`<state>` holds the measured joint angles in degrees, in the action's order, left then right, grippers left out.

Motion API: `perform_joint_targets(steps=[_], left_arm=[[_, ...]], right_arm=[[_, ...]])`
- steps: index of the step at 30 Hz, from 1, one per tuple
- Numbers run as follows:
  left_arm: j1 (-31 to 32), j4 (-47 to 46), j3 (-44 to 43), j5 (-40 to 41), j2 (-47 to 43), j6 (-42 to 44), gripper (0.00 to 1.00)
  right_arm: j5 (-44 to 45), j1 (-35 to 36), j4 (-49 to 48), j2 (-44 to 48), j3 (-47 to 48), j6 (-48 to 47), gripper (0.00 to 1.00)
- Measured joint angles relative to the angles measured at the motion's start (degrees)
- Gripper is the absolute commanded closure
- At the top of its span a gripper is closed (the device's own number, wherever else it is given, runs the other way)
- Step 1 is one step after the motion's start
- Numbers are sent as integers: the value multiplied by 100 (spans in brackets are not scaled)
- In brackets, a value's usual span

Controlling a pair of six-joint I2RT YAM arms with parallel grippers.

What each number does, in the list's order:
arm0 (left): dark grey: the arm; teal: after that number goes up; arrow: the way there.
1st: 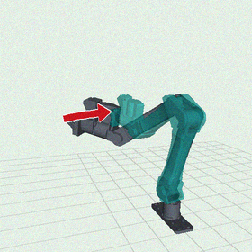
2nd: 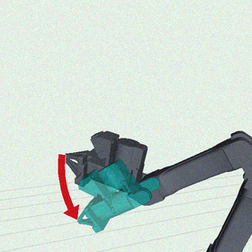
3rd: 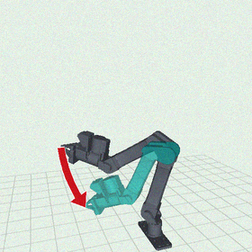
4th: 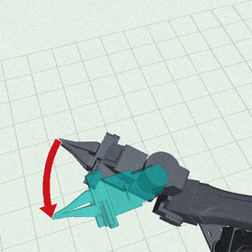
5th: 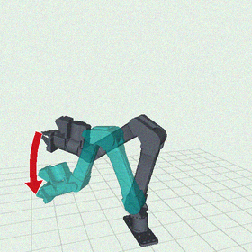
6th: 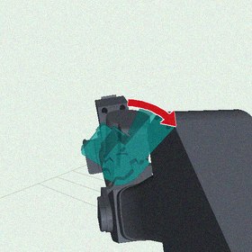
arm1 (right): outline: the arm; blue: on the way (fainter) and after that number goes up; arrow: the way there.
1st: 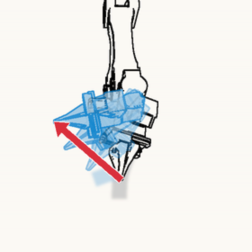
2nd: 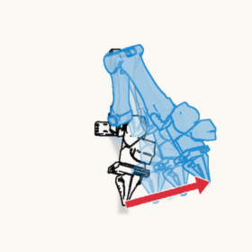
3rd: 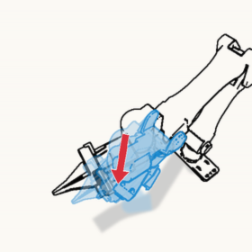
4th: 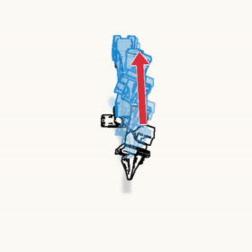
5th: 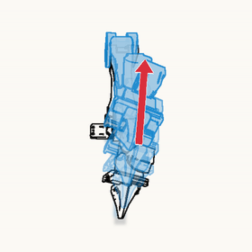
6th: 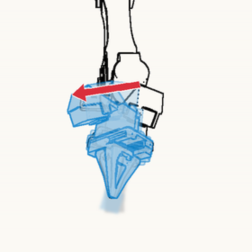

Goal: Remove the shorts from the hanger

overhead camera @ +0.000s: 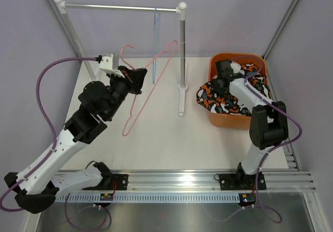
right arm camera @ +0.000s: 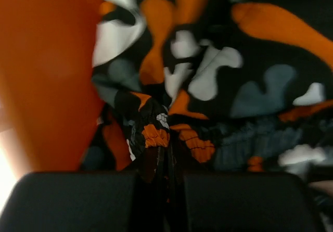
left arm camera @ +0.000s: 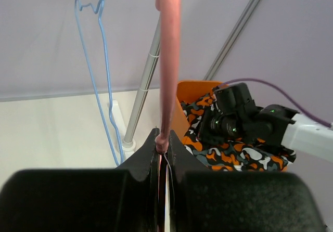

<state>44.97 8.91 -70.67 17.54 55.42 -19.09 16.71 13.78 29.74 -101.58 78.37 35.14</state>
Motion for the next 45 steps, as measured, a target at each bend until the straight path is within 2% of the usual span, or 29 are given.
perform_joint_targets(steps=[8, 11, 14, 19, 23, 26, 30, 35, 39, 40, 43, 45], left_arm=[[-2, 2, 0, -22, -236, 2, 100], [-2, 33, -7, -44, -317, 0, 100], [-2, 109, -39, -50, -374, 2, 100], [-2, 225, -173, -61, -428, 2, 100], [-2, 313, -192, -61, -546, 2, 100], [-2, 415, -282, -72, -601, 2, 100], [-2, 501, -387, -87, -662, 0, 100], [-2, 686, -518, -74, -697, 2, 100], [-2, 1082, -861, 186, -584, 28, 100], [-2, 1176, -949, 295, -542, 48, 100], [-2, 1504, -1211, 680, -389, 129, 100], [-2, 1757, -1405, 957, -251, 190, 100]], right_arm=[[-289, 0, -293, -509, -586, 754, 100], [-262, 0, -275, -433, -586, 883, 90], [-232, 0, -157, -236, -586, 975, 87], [-337, -251, 44, 103, -546, 1117, 92], [-332, -518, 330, 57, -481, 1239, 76], [-304, -566, 476, 57, -463, 1292, 69], [-247, -584, 1049, -203, 59, 1357, 70], [-247, -640, 1668, -1182, 1333, 1421, 73], [-278, -645, 1823, -1451, 1403, 1423, 71], [-278, -645, 1816, -1456, 1370, 1421, 67], [-284, -645, 1694, -1353, 1198, 1405, 64], [-293, -645, 1646, -1222, 1097, 1355, 57]])
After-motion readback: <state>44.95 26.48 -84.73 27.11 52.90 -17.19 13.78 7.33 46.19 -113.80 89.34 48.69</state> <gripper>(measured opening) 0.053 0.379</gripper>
